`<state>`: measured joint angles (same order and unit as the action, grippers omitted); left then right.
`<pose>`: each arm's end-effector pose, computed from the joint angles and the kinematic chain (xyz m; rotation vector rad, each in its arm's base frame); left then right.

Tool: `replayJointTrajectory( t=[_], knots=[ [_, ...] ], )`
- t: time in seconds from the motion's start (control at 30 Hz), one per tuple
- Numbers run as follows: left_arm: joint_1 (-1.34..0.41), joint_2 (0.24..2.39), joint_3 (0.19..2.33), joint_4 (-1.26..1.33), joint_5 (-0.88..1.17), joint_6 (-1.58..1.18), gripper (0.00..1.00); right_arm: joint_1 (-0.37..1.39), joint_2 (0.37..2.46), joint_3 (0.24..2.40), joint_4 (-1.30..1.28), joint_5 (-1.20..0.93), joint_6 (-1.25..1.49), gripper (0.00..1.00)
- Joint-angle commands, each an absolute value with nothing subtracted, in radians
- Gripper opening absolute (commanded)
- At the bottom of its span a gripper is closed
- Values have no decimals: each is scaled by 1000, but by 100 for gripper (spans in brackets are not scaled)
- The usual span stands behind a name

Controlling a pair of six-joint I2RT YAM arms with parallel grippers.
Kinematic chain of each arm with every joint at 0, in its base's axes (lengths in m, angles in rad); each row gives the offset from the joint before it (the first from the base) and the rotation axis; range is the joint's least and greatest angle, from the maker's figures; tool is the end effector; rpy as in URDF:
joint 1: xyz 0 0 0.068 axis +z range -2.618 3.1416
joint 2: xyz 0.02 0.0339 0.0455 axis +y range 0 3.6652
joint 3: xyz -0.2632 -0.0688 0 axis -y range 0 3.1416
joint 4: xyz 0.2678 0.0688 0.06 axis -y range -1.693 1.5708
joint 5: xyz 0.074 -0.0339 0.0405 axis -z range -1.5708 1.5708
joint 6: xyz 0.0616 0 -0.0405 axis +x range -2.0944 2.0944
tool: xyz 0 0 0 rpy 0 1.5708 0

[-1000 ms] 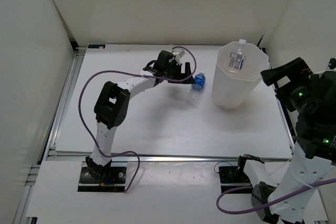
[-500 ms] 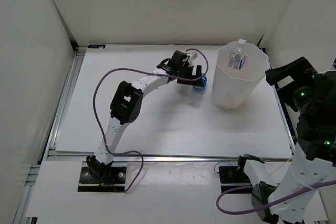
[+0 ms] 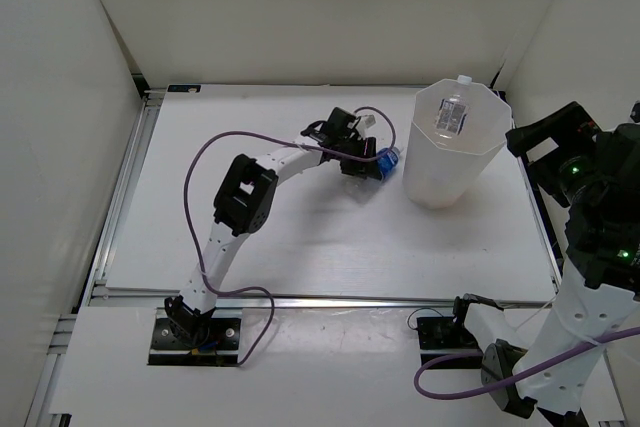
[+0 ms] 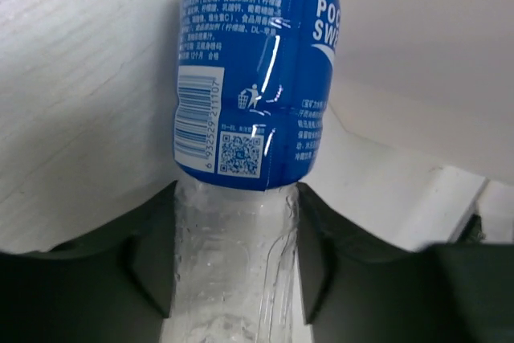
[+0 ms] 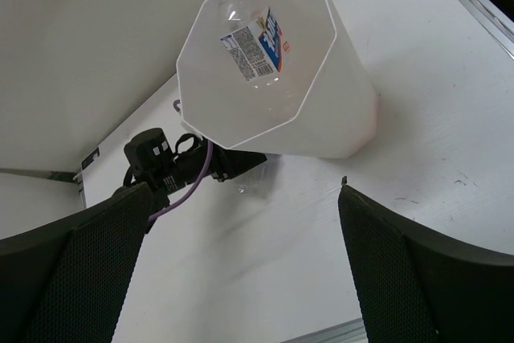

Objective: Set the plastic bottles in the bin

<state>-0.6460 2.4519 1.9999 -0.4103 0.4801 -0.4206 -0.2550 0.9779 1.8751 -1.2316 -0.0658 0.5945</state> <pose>0.4411 -0.3682 0.1203 0.5220 2.5362 -1.0285 0.1182 -0.0266 0.5341 0.7482 1.7630 0.2921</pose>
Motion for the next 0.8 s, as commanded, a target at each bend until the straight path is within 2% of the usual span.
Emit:
replayJointTrajectory(
  t=[0.0,0.03,0.07,0.13,0.3,0.43,0.47,0.57,0.63,0.67,0.77],
  knots=[
    [-609,2448,1932,-448,532,-459,50,-255,976,1878,-1226,-52,575,100],
    [-600,2439,1931,-448,532,-459,48,-255,976,1864,-1217,-52,575,100],
    [-589,2418,1922,-448,532,-468,38,-255,976,1864,-1216,-52,575,100],
    [-551,2395,1951,-448,523,-483,34,-255,976,1853,-1207,-61,588,100],
    [-480,2284,2086,-448,404,-505,32,-255,966,1807,-1187,-84,607,100],
    [-466,2240,2285,-448,324,-505,32,-255,945,1769,-1178,-95,627,100],
    [-466,2249,2421,-448,324,-521,31,-255,945,1769,-1167,-95,627,100],
    [-466,2322,2644,-346,417,-645,31,-255,936,1756,-1158,-106,638,100],
    [-501,2304,2622,-159,449,-699,31,-255,936,1756,-1158,-115,638,100],
    [-517,2280,2533,-93,449,-713,31,-255,936,1756,-1158,-115,647,100],
    [-578,2215,2415,111,440,-748,36,-255,927,1756,-1158,-115,647,100]
  ],
)
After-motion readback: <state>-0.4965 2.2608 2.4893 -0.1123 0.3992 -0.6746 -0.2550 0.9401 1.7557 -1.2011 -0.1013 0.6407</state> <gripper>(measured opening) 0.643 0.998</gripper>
